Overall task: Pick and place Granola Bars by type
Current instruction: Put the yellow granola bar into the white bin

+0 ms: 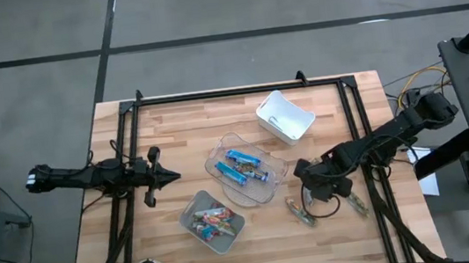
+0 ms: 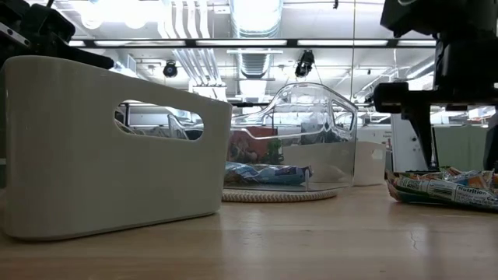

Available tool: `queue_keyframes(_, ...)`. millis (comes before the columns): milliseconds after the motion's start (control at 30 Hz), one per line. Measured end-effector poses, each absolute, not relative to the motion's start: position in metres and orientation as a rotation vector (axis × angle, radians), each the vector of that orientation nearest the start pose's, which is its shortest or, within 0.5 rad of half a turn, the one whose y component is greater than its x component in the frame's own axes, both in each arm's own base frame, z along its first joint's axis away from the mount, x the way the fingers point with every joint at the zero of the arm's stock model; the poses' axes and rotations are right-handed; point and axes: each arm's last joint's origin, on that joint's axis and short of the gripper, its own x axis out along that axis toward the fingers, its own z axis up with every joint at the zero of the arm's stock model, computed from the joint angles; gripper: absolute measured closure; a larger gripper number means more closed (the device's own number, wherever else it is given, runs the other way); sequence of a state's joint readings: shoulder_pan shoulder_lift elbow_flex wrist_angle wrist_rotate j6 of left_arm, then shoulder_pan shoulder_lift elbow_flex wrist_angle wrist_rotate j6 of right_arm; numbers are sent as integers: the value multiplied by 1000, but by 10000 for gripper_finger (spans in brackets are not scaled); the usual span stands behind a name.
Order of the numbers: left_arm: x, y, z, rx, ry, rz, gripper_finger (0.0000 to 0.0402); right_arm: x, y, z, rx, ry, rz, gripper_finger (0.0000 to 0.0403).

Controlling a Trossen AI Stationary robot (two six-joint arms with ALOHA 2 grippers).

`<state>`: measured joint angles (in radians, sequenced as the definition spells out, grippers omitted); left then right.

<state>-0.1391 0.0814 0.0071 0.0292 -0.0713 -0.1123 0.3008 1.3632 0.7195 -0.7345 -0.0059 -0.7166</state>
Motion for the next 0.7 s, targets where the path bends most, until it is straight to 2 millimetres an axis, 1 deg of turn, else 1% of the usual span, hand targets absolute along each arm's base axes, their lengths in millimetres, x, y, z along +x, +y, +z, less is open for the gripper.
queue_keyframes(700, 101, -12, 162, -108, 49, -65, 401, 200, 59, 150, -776, 1224, 721, 165)
